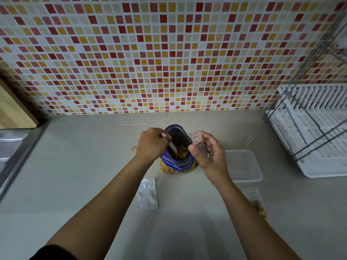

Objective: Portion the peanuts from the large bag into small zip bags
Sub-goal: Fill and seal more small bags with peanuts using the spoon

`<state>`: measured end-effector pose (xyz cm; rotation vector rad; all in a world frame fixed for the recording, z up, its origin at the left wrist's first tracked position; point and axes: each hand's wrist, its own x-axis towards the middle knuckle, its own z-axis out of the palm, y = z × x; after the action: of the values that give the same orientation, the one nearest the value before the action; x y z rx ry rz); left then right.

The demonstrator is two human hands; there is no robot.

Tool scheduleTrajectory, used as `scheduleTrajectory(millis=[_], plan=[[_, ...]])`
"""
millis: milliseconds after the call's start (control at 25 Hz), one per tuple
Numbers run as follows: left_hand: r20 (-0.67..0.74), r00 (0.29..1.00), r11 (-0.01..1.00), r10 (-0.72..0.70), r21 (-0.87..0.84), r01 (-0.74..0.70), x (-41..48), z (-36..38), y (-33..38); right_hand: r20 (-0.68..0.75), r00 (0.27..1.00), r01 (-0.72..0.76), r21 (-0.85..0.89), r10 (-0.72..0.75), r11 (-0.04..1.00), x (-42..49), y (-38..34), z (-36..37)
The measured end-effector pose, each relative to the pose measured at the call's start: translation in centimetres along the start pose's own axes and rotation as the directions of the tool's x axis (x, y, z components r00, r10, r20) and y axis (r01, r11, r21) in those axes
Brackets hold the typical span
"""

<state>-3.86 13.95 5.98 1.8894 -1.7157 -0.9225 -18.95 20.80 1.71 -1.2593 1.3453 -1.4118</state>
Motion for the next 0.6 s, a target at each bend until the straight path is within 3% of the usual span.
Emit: scheduleTrajectory(millis=[280, 600], plan=[[-0.035, 0.994, 0.945, -0.106, -0.314, 0.090, -0.1, -1.6, -0.6, -0.005, 1.000, 0.013, -0.008, -0.013, 1.000, 0.0, 0.1, 0.0], [0.018, 0.974, 0.851, -0.226, -0.483, 0.207, 0.1, -3.9, -1.7, 0.015, 0.999, 0.045, 0.004, -0.045, 0.999, 0.0, -0.1, 0.0]])
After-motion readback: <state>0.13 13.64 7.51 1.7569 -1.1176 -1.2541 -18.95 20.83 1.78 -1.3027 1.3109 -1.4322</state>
